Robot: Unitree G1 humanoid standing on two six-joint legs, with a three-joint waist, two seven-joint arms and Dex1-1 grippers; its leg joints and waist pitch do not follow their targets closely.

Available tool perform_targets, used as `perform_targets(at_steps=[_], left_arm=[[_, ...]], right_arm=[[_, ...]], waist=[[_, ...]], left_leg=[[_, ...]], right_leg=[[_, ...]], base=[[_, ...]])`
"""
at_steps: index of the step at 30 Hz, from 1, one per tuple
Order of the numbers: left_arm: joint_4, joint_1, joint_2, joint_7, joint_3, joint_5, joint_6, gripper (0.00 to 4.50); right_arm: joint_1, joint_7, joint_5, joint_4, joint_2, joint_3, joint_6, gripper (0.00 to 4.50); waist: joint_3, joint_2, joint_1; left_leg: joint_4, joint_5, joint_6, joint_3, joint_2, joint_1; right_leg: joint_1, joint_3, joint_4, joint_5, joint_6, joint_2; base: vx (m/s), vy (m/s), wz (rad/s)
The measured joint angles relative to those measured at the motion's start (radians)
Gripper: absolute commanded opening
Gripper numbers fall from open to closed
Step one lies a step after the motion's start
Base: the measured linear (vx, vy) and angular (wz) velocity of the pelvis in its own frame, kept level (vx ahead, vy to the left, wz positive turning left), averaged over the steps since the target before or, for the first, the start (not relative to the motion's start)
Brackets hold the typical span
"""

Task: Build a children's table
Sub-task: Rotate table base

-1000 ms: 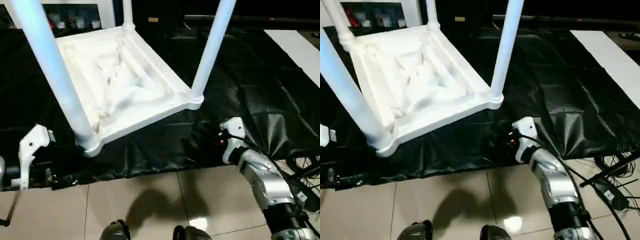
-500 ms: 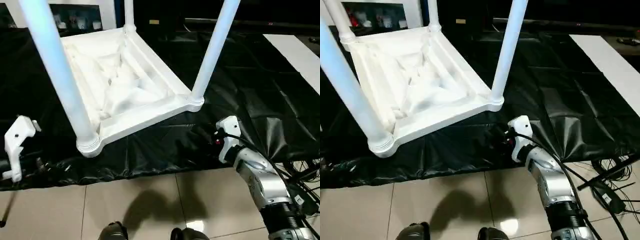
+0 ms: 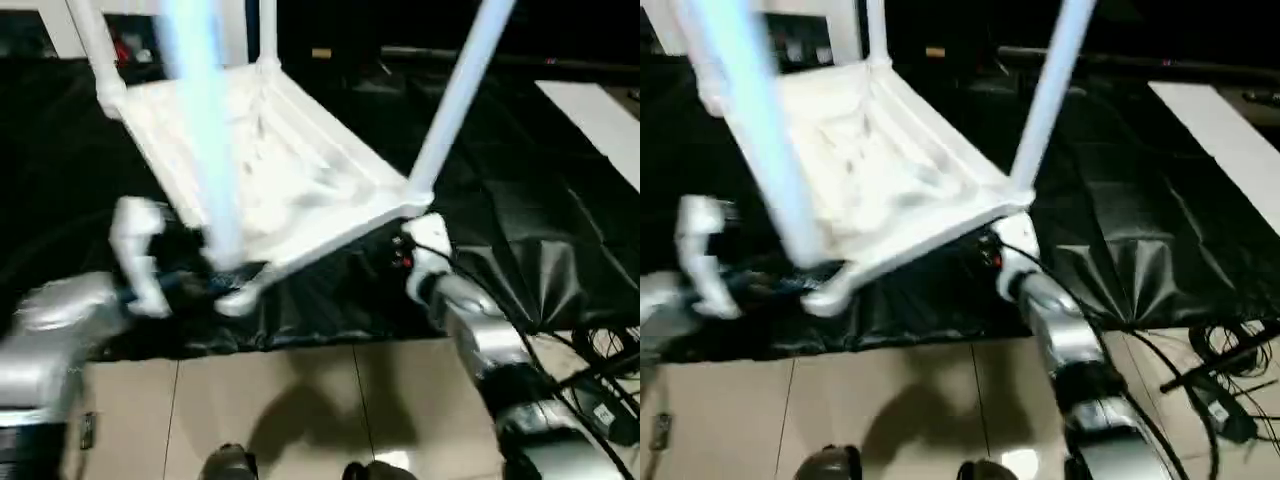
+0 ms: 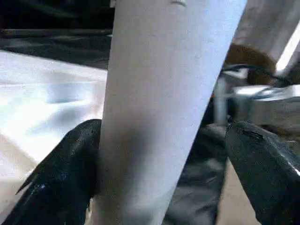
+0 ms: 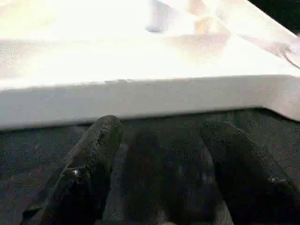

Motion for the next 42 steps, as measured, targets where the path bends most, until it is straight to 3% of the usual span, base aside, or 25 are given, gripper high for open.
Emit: perform_targets(at_steps=[11, 18, 21, 25, 27, 31, 35, 39, 42], left_arm=[[-0.011, -0.068, -0.181, 0.009, -0.209, 0.030, 0.005, 4.47], [0.136, -0.189, -0.310, 0.036, -0.322, 0.106, -0.096, 4.47], [0.301, -0.293, -0.363, 0.119, -0.333, 0.194, -0.197, 4.47], [0.495, -0.406, -0.374, 0.234, -0.333, 0.273, -0.294, 4.47], [0.609, -0.475, -0.396, 0.285, -0.334, 0.303, -0.349, 4.47], [0.757, -0.555, -0.400, 0.386, -0.305, 0.347, -0.422, 4.47], [0.878, -0.610, -0.418, 0.456, -0.297, 0.386, -0.509, 4.47], [0.976, -0.624, -0.455, 0.555, -0.290, 0.416, -0.562, 4.47], [1.014, -0.626, -0.468, 0.595, -0.283, 0.427, -0.603, 4.47]], right_arm=[[-0.070, -0.035, -0.027, 0.187, 0.005, -0.026, -0.049, 3.15], [-0.088, -0.029, -0.035, 0.248, 0.011, -0.031, -0.090, 3.15], [-0.109, -0.060, -0.038, 0.270, 0.007, -0.043, -0.109, 3.15], [-0.106, -0.080, -0.034, 0.264, -0.014, -0.066, -0.128, 3.15], [-0.072, -0.080, -0.027, 0.221, -0.051, -0.087, -0.132, 3.15], [0.004, -0.071, -0.012, 0.144, -0.091, -0.120, -0.135, 3.15], [0.072, -0.065, 0.005, 0.085, -0.107, -0.130, -0.133, 3.15], [0.130, -0.062, 0.011, -0.026, -0.110, -0.135, -0.121, 3.15], [0.182, -0.065, 0.019, -0.124, -0.110, -0.139, -0.099, 3.15]], waist=[[-0.005, -0.006, -0.009], [-0.011, -0.007, -0.021], [-0.011, -0.007, -0.023], [-0.016, -0.002, -0.018], [-0.017, -0.001, -0.003], [-0.022, 0.005, 0.001], [-0.024, 0.010, 0.001], [-0.031, 0.022, 0.002], [-0.034, 0.025, 0.002]], left_leg=[[0.011, 0.000, 0.000, 0.000, 0.005, -0.001], [0.013, 0.000, 0.000, 0.000, 0.006, -0.001], [0.014, 0.000, 0.000, 0.000, 0.006, -0.001], [0.016, 0.000, 0.000, -0.001, 0.006, -0.001], [0.016, 0.000, 0.000, 0.000, 0.006, -0.001], [0.018, 0.000, 0.000, -0.002, 0.006, -0.002], [0.018, 0.000, 0.000, -0.002, 0.006, -0.002], [0.020, 0.000, 0.001, -0.002, 0.006, -0.002], [0.019, 0.000, 0.001, -0.002, 0.006, -0.002]], right_leg=[[0.000, -0.001, 0.006, 0.002, 0.003, 0.002], [0.000, -0.002, 0.006, 0.006, 0.003, 0.002], [0.000, -0.002, 0.006, 0.010, 0.003, 0.002], [0.000, -0.002, 0.006, 0.012, 0.003, 0.002], [0.000, -0.002, 0.006, 0.012, 0.004, 0.002], [0.000, -0.003, 0.005, 0.016, 0.005, 0.002], [0.000, -0.003, 0.005, 0.017, 0.006, 0.002], [0.000, -0.003, 0.004, 0.017, 0.005, 0.002], [0.000, -0.004, 0.003, 0.015, 0.009, 0.002]], base=[[0.000, 0.000, 0.00], [0.000, 0.000, 0.00], [0.000, 0.000, 0.00], [0.000, 0.000, 0.00], [0.000, 0.000, 0.00], [0.000, 0.000, 0.00], [0.000, 0.000, 0.00], [0.000, 0.000, 0.00], [0.000, 0.000, 0.00]])
